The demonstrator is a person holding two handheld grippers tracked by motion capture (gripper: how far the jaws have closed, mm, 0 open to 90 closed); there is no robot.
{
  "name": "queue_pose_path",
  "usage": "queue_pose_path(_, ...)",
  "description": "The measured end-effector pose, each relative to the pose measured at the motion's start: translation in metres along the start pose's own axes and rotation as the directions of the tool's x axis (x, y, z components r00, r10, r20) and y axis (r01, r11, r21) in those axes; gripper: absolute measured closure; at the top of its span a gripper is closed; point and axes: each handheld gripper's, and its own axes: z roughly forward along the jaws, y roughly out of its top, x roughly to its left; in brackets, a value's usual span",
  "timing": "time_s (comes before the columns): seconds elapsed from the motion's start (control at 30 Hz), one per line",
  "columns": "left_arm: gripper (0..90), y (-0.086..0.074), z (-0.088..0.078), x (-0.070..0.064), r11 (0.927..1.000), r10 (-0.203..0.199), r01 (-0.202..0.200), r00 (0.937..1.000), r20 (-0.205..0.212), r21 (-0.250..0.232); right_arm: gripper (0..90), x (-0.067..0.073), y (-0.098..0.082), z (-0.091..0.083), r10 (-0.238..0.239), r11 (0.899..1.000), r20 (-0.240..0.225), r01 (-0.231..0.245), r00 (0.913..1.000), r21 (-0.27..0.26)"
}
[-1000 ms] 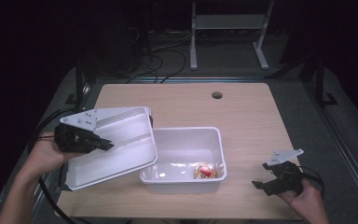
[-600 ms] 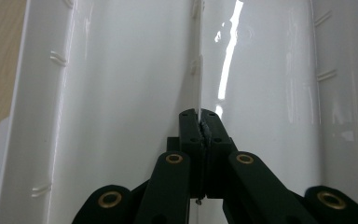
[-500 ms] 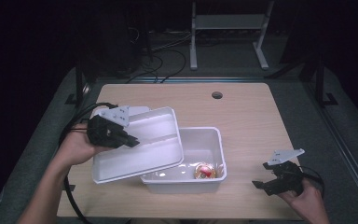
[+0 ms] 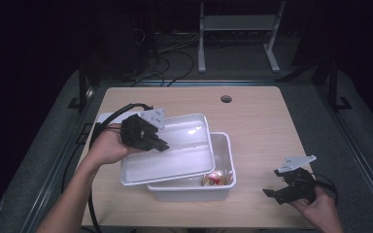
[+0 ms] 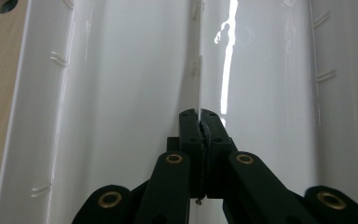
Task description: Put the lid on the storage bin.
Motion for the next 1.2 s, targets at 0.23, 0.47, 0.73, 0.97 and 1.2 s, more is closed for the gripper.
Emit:
queue_pose_path(0.23, 89.3, 0.013, 0.017, 0.003, 0.9999, 0.006, -0.007, 0.9997, 0.025, 0.014, 16.8, -0.001, 0.0, -0.001, 0.001, 1.0, 0.005, -0.001, 1.0, -0.006)
queue_pose_path(0.47, 89.3, 0.025, 0.032, 0.004, 0.9989, 0.022, -0.024, 0.9988, 0.044, 0.041, 16.9, 0.0, -0.001, -0.001, -0.005, 1.0, 0.007, 0.005, 1.0, 0.002)
queue_pose_path(0.73, 89.3, 0.035, 0.045, 0.006, 0.9978, 0.031, -0.034, 0.9976, 0.062, 0.056, 16.8, 0.0, -0.002, -0.003, 0.002, 1.0, 0.008, -0.002, 1.0, -0.007)
queue_pose_path(0.97, 89.3, 0.039, 0.056, 0.008, 0.9956, 0.036, -0.042, 0.9969, 0.07, 0.084, 16.9, 0.001, -0.002, -0.003, 0.0, 1.0, 0.005, 0.0, 1.0, -0.011)
queue_pose_path(1.2, 89.3, 0.042, 0.067, 0.008, 0.9912, 0.054, -0.062, 0.9959, 0.073, 0.117, 16.9, 0.001, -0.002, -0.003, 0.001, 1.0, 0.004, -0.001, 1.0, -0.013)
